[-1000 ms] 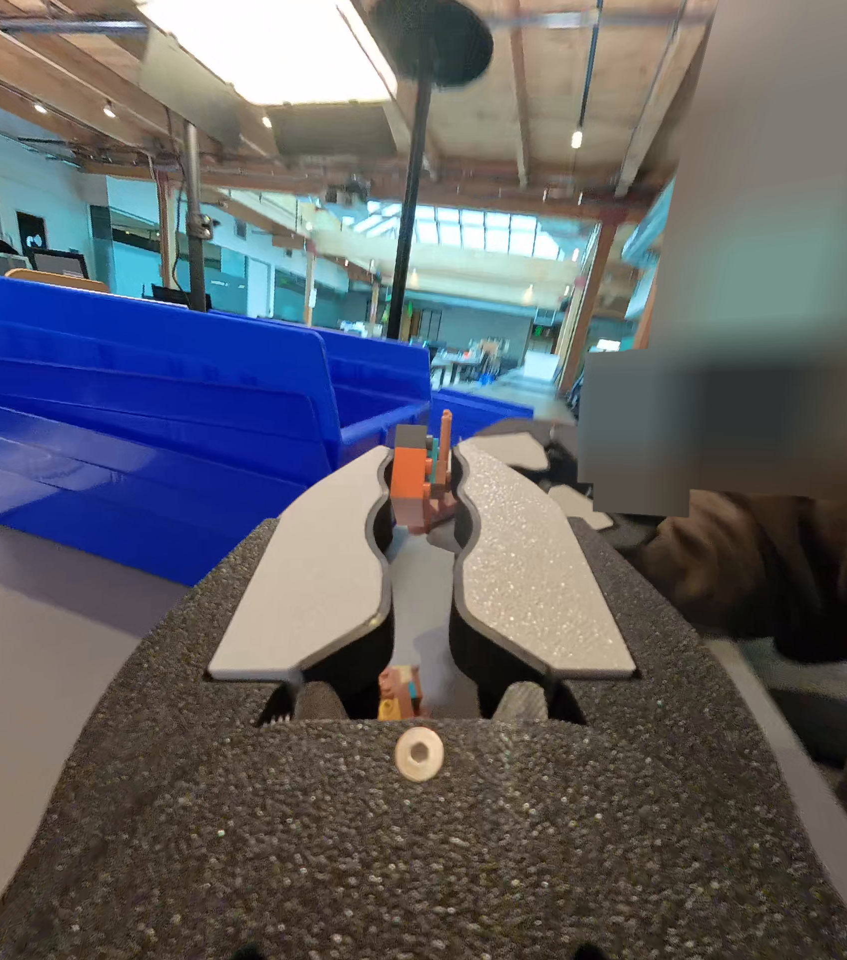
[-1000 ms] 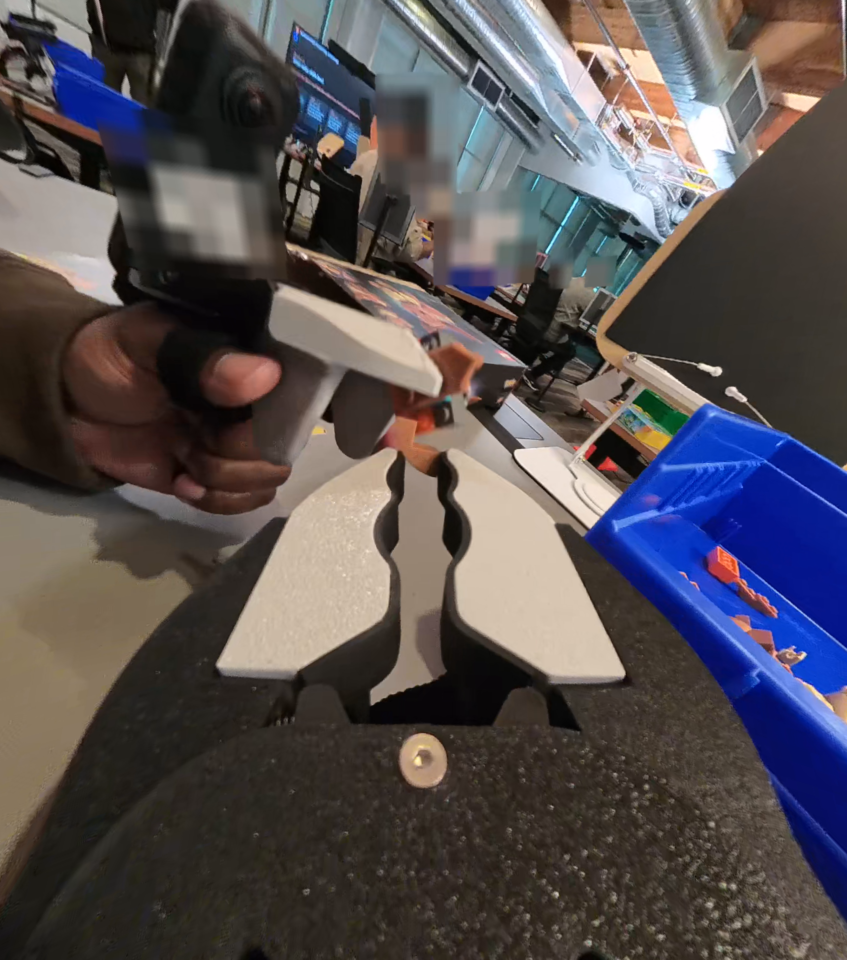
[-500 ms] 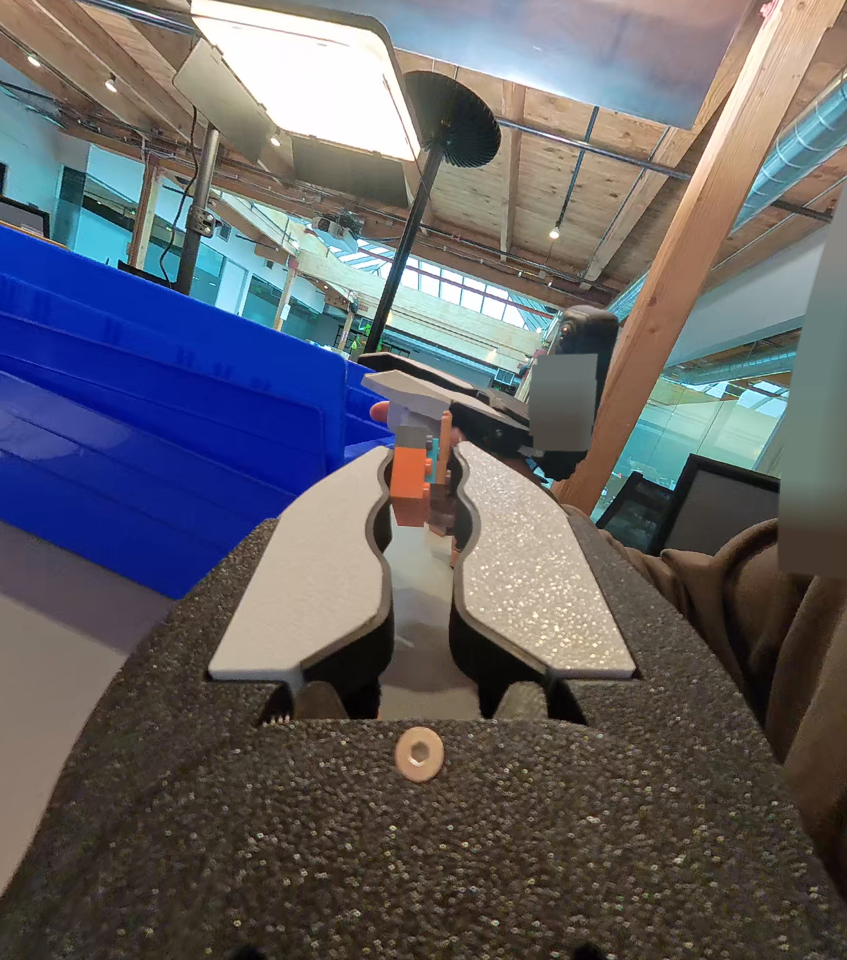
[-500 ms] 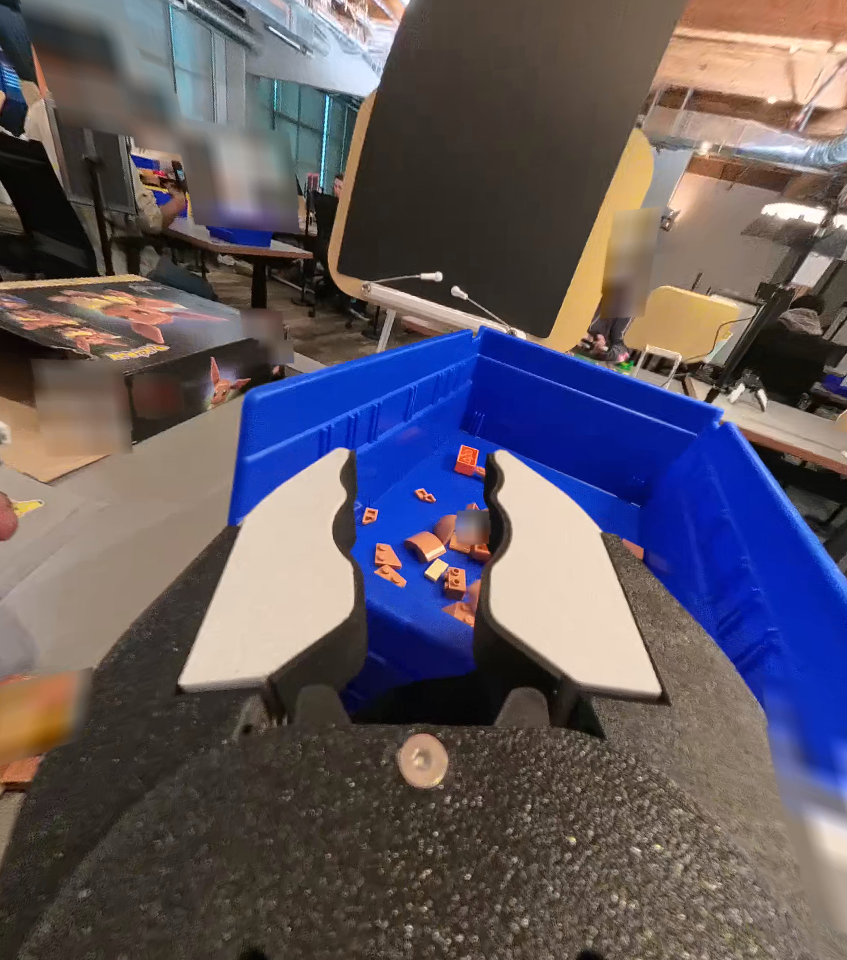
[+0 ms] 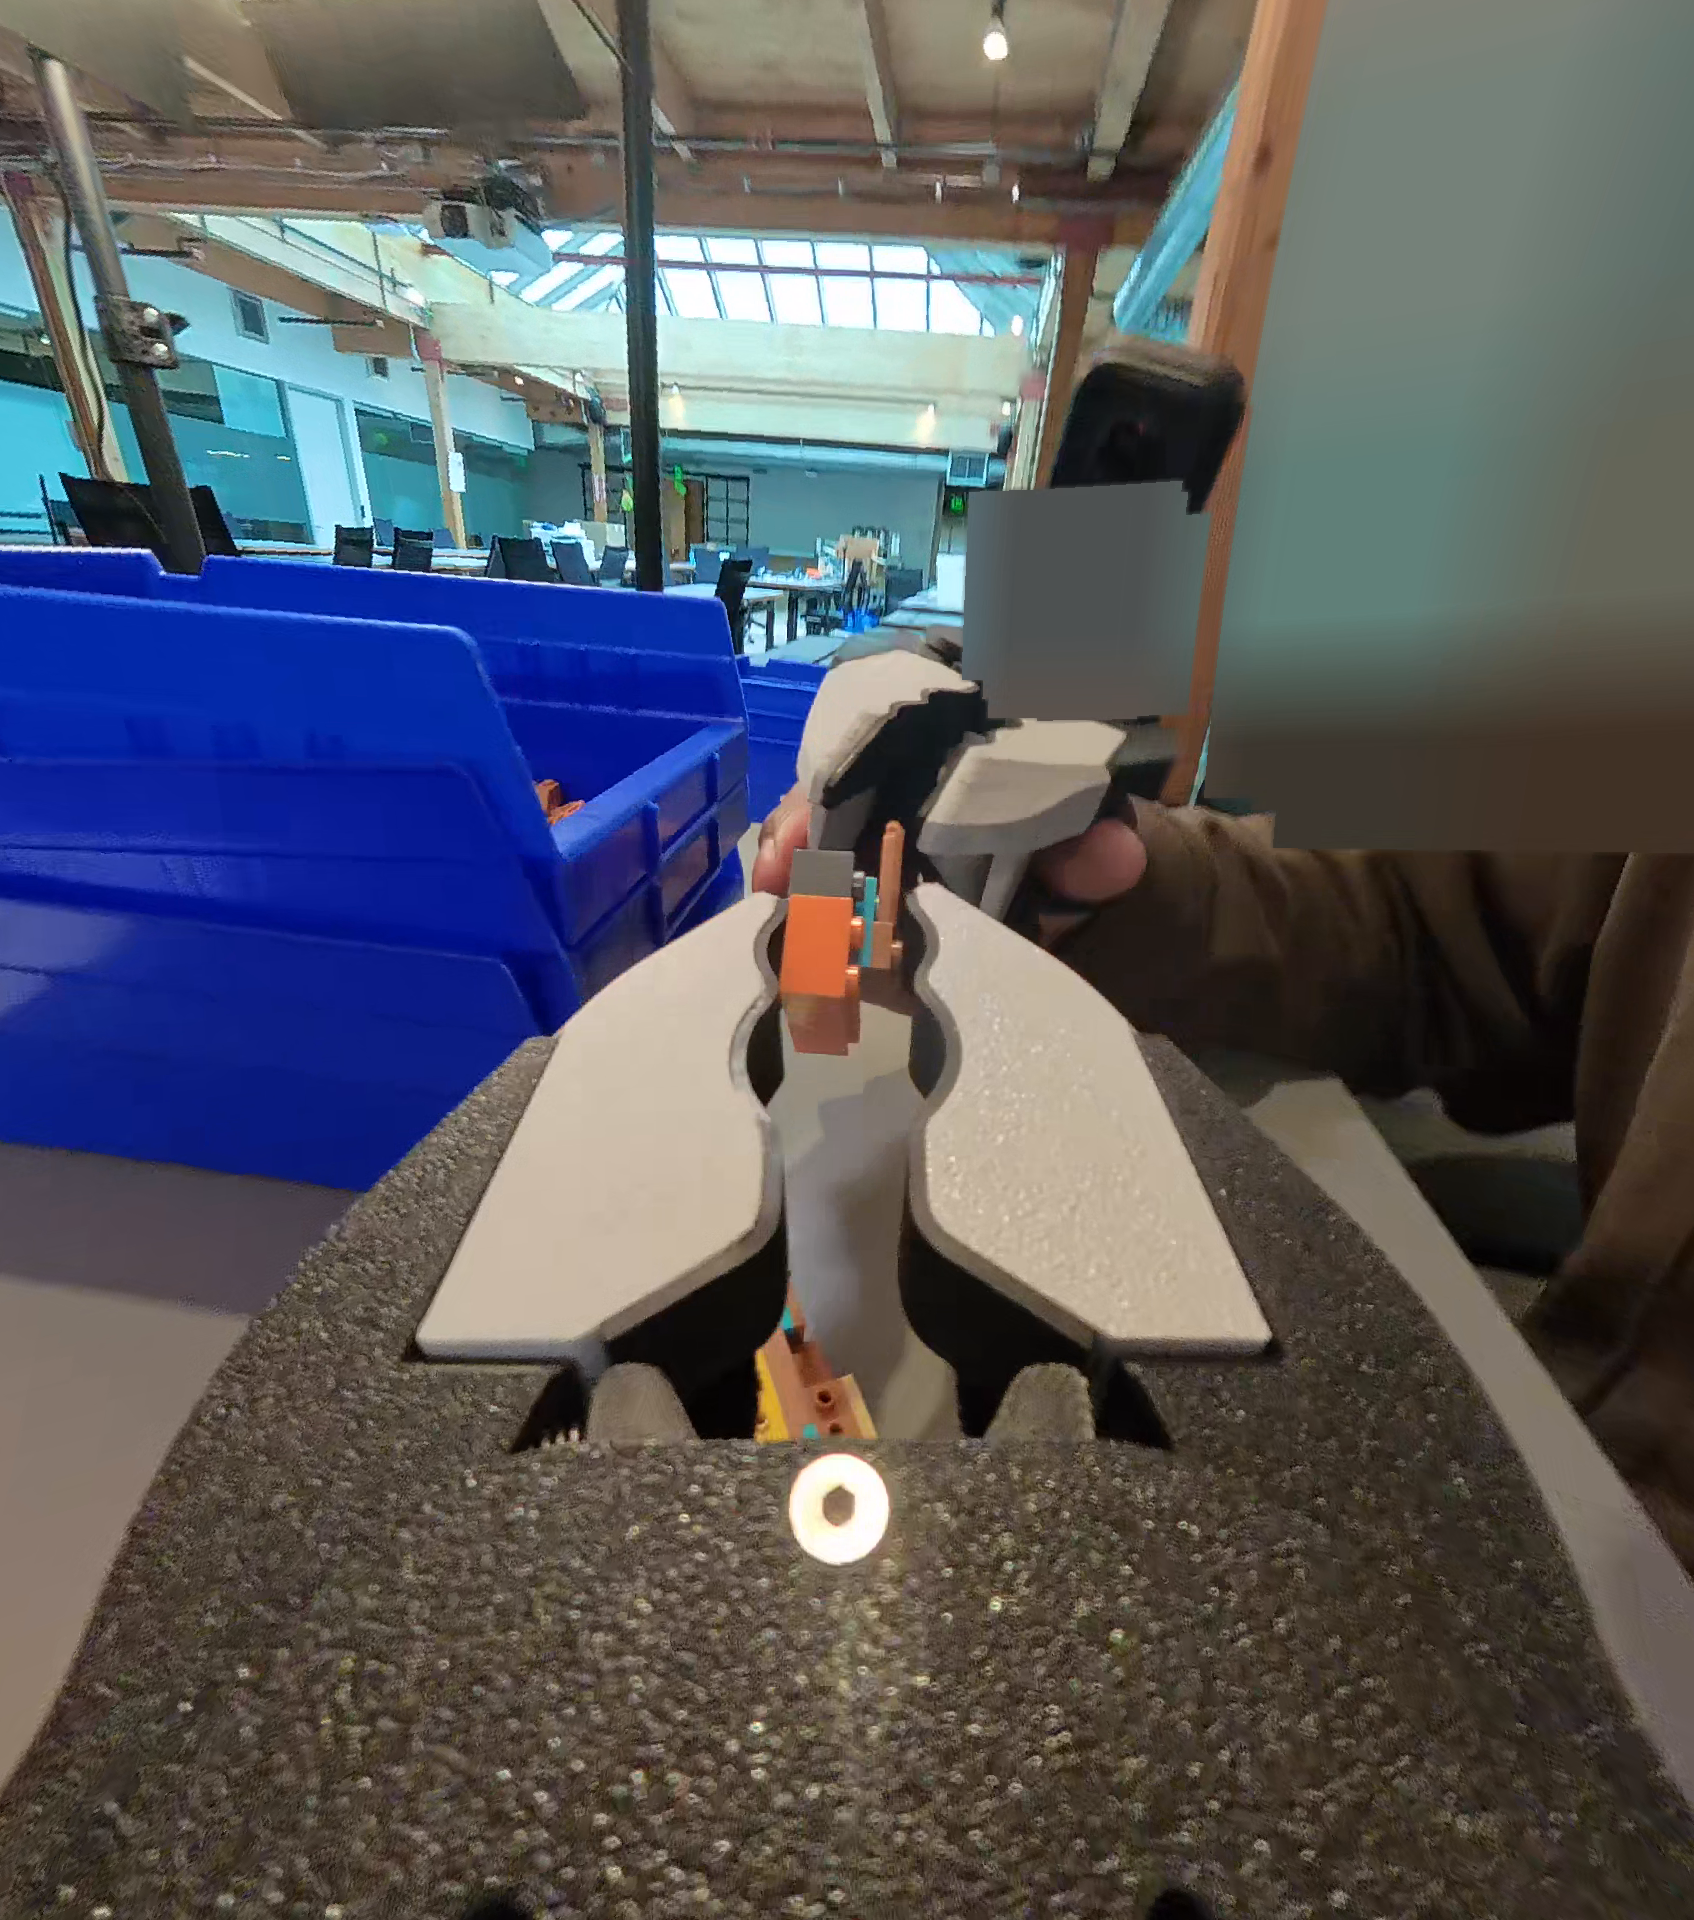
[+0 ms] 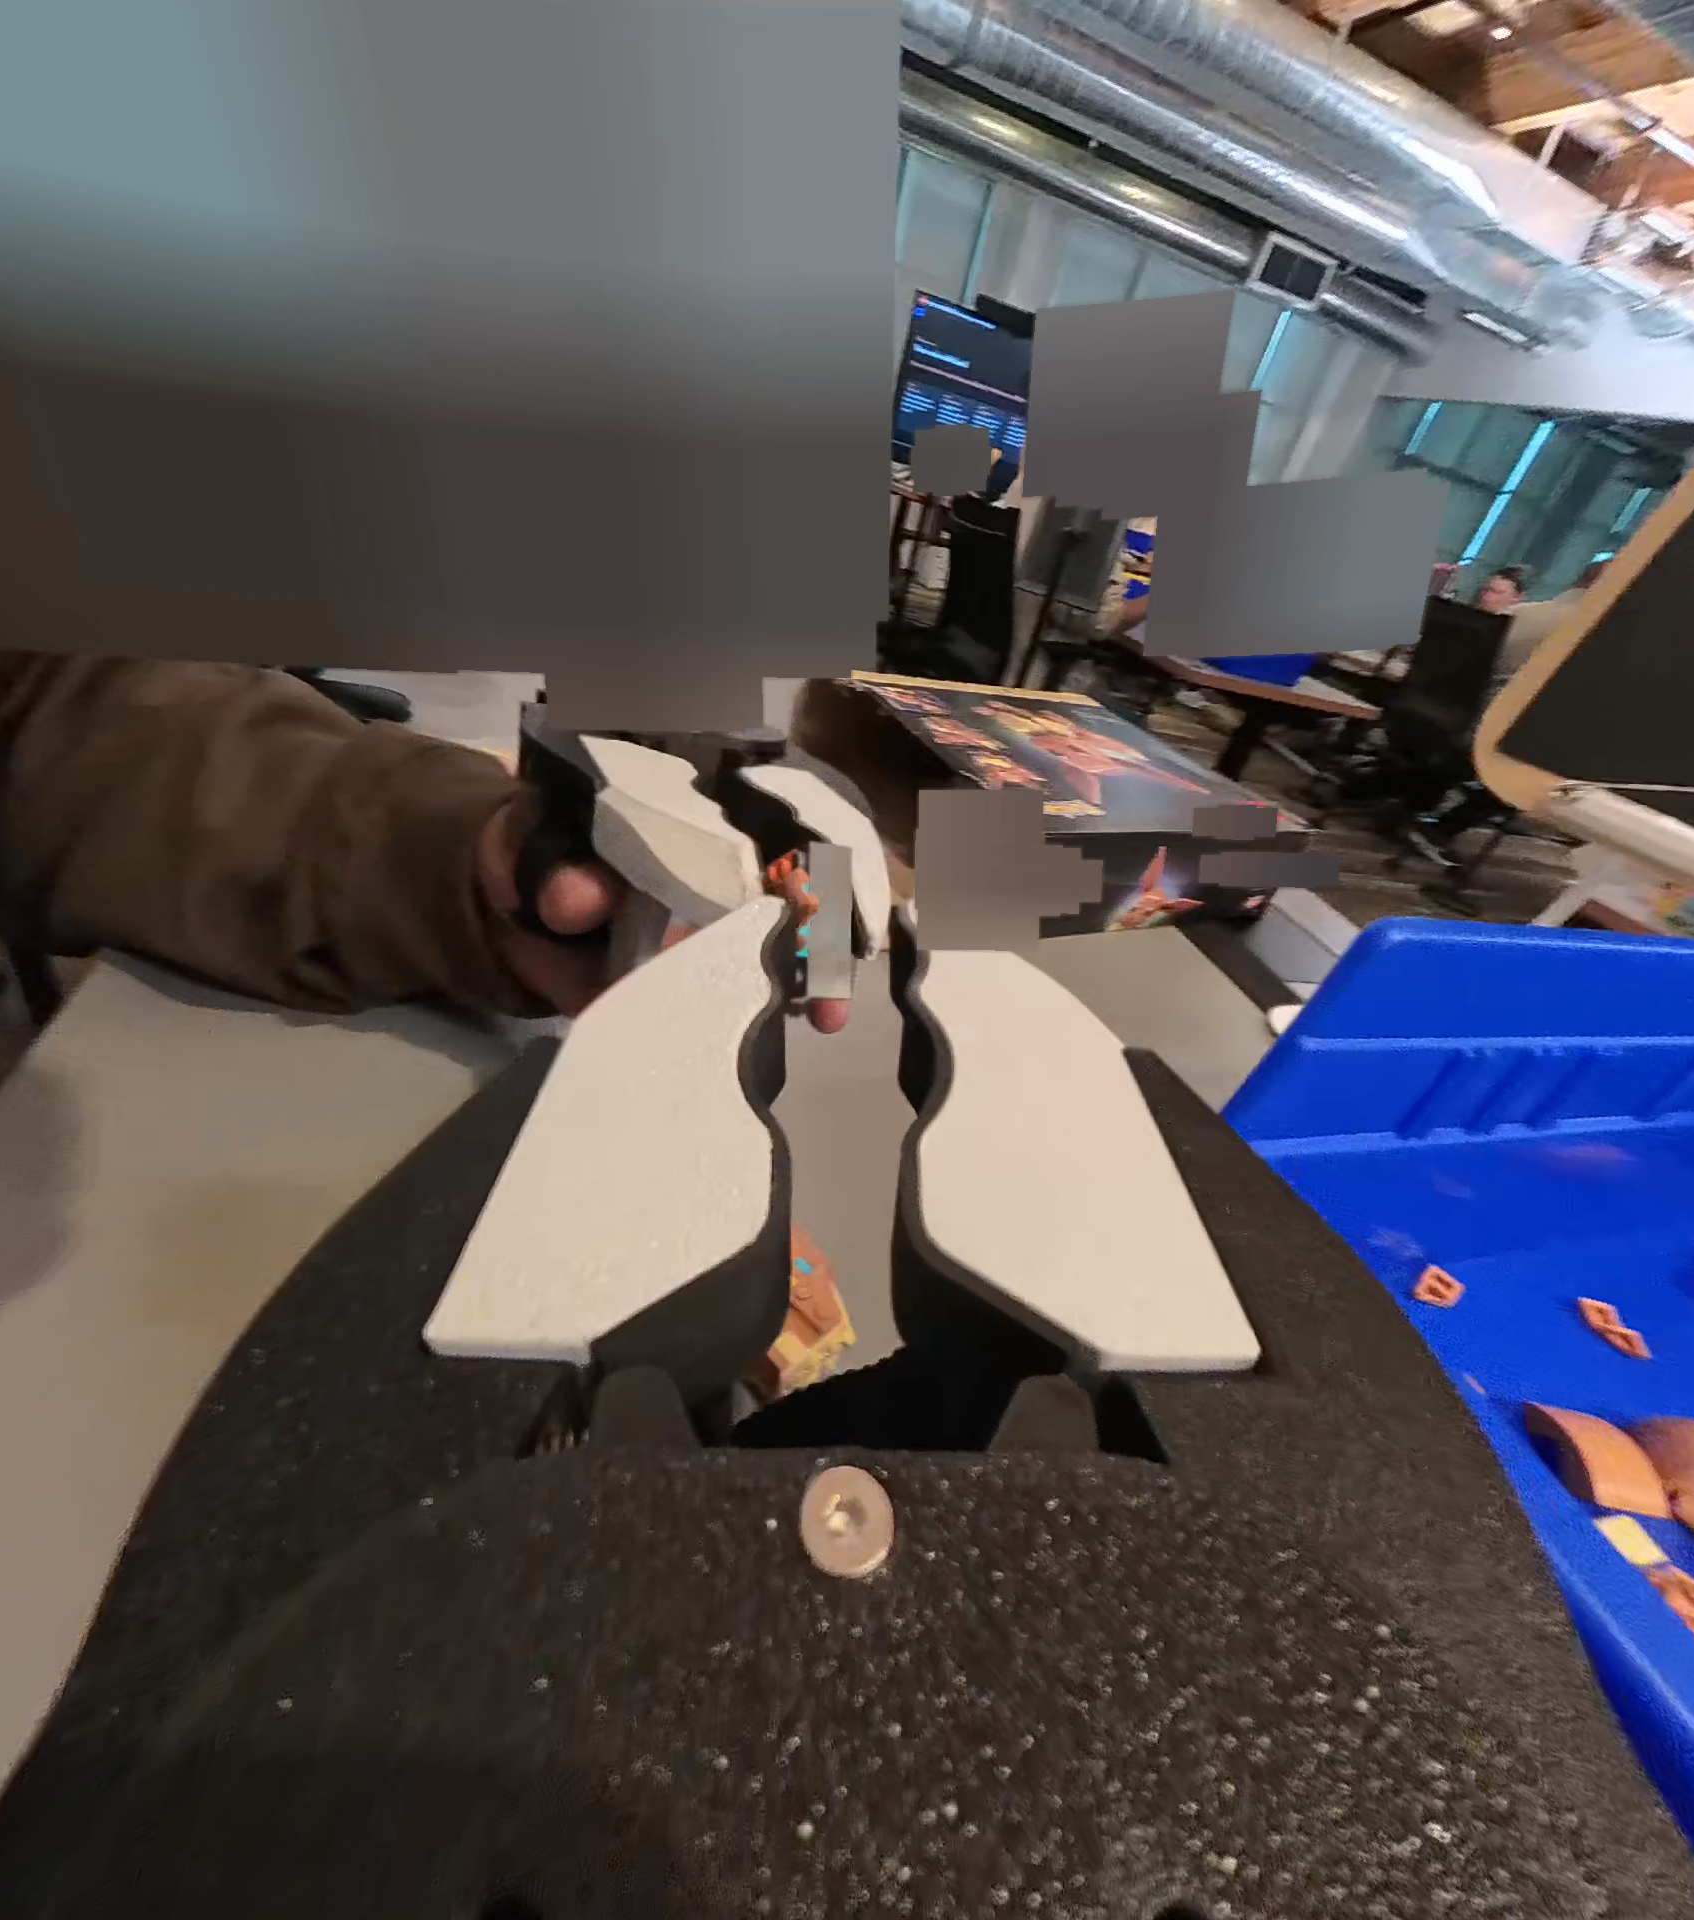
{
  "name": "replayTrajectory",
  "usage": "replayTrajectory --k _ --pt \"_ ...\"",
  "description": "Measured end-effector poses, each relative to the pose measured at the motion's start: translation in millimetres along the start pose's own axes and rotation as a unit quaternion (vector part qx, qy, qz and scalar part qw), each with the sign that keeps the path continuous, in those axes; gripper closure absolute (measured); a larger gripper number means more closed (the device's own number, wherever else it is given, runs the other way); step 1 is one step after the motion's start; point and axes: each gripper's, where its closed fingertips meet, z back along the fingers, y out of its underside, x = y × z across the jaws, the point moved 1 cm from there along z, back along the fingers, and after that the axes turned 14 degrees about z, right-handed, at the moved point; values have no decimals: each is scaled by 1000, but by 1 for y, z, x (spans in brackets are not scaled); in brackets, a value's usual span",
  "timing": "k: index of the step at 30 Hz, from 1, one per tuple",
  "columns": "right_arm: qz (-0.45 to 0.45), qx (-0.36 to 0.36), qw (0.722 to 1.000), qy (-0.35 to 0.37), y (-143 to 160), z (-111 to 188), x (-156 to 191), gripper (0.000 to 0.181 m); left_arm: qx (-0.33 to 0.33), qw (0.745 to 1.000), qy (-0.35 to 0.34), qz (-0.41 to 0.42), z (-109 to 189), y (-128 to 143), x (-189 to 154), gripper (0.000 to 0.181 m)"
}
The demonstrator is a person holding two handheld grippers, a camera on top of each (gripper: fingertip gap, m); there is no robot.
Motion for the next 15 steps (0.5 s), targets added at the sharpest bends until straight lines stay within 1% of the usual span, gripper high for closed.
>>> replayTrajectory --k 3,6,8,11,15 --pt "-17 -9 999 -31 -1 0 7 169 24 999 -4 -38 -2 5 -4 161" --pt "-34 -3 998 -58 1 -3 15 172 32 998 -5 -50 -3 7 -6 161" --pt "-46 1 997 -68 4 -4 17 177 35 998 -6 -45 -3 8 -5 161" --pt "-70 -2 995 -68 4 -5 15 177 31 999 -4 -26 -3 7 -4 161" --pt "-110 -25 992 -58 4 -5 11 177 17 1000 8 7 -2 4 -3 160"
